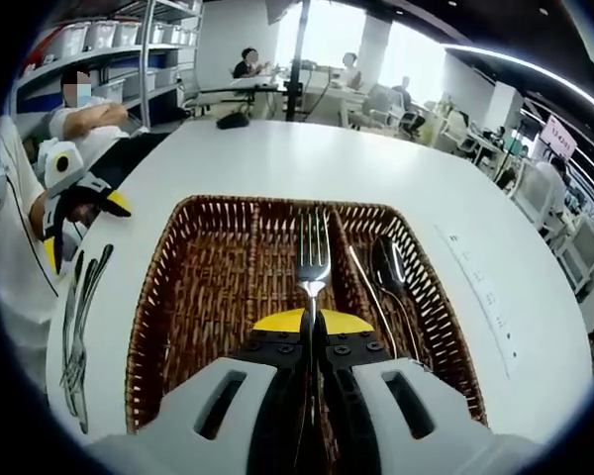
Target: Arrange the knives, forks, and spoons in their matching storage slots by inserting each utensil handle-first until every utensil is classified and aligned in the correct compartment
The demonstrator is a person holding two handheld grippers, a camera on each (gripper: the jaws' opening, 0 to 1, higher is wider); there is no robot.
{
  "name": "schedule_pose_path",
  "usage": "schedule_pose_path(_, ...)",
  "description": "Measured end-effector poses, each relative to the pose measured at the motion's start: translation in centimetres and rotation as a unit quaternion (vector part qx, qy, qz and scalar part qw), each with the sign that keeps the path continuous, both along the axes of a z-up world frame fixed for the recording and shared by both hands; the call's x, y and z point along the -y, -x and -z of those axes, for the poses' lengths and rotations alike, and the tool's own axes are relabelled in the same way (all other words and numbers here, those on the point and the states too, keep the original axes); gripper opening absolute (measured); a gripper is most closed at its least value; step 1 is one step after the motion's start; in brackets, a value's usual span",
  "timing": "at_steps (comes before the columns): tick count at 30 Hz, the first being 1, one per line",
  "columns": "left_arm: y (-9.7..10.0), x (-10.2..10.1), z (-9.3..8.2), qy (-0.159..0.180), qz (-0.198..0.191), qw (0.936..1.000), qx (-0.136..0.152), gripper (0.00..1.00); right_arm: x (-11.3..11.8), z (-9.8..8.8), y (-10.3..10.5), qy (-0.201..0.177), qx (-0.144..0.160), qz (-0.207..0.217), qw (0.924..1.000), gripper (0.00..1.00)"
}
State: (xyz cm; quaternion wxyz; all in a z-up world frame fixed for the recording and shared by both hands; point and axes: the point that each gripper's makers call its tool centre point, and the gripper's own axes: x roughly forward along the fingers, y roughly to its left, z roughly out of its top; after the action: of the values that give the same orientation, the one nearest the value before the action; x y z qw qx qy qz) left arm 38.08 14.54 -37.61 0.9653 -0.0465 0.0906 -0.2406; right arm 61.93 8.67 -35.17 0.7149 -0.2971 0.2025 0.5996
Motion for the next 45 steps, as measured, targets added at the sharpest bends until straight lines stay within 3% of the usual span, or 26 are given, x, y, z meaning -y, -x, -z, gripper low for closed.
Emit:
schedule_pose_path(20,-0.2,0.5,0.9,-0.014,0.008,0.9998,-0.013,0.84,-0.9,3.3,-1.5,0.021,0.000,-0.025,0.9995,0.03)
schedule_pose_path(45,-0.1,0.0,0.9,-0.015,-0.002,0.9998,-0.015,0.83,-1.0,4.9,-2.0,0.036,0.008,-0.045,0.9983,0.03)
